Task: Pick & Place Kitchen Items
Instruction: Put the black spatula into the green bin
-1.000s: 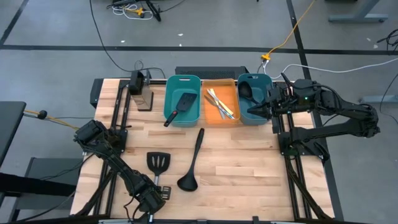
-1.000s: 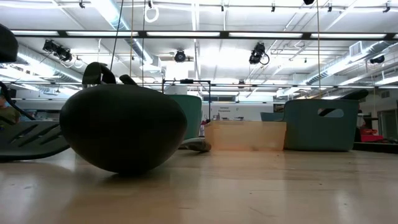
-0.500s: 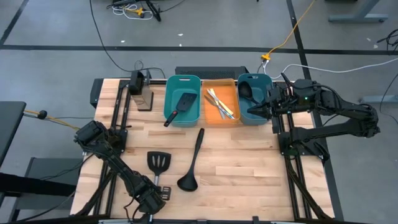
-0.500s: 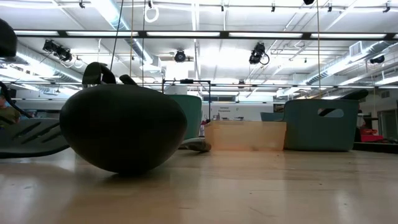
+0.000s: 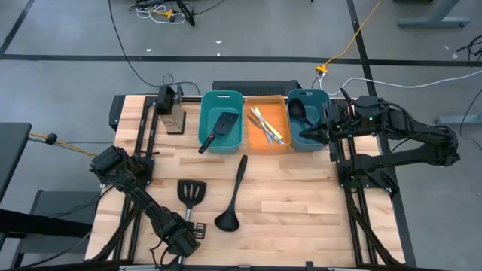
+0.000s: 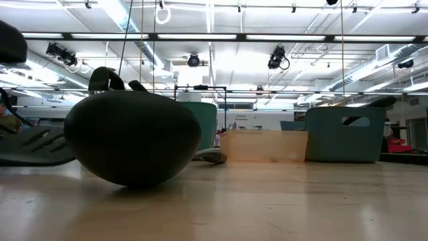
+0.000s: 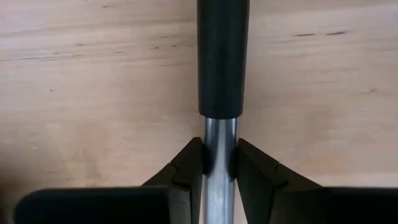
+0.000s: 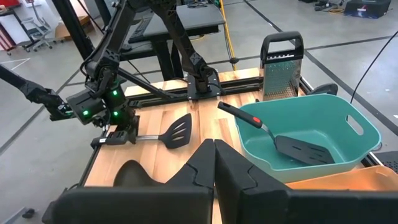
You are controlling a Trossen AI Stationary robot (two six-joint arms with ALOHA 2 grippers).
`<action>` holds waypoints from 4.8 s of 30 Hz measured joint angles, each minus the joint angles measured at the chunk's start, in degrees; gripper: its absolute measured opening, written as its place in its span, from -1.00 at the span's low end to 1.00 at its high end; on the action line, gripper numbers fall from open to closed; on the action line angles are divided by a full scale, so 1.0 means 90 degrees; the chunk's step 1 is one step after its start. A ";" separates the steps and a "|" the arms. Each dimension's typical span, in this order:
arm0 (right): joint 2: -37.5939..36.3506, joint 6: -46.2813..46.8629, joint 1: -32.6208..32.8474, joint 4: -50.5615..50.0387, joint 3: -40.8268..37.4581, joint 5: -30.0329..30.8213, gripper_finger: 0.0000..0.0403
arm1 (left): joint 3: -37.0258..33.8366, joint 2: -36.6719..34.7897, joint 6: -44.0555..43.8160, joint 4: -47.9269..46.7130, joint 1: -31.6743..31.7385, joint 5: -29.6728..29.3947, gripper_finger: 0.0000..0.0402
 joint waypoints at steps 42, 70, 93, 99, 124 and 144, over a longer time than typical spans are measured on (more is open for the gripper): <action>0.0000 -0.0165 0.0000 0.0002 0.0000 -0.0017 -0.97 | 0.1896 -0.0017 -0.0002 -0.2134 0.0827 -0.0494 -0.61; -0.0002 -0.0339 0.0000 0.0004 0.0000 -0.0019 -0.97 | 0.3484 -0.0027 0.0031 -0.3211 0.1800 -0.1203 -0.61; -0.0002 -0.0367 0.0000 0.0189 0.0000 -0.0016 -0.97 | 0.5104 -0.0022 0.0039 -0.3461 0.2796 -0.2108 -0.61; -0.0002 -0.0447 0.0000 0.0190 0.0000 -0.0010 -0.97 | 0.5528 -0.0022 -0.0015 -0.3455 0.2952 -0.2208 -0.61; -0.0002 -0.0515 0.0000 0.0199 0.0000 -0.0006 -0.97 | 0.7194 -0.0019 -0.0511 -0.3406 0.4010 -0.2856 -0.61; -0.0001 -0.0508 0.0000 0.0272 0.0000 -0.0007 -0.97 | 0.7192 -0.0559 -0.1671 -0.3443 0.4296 -0.3334 -0.61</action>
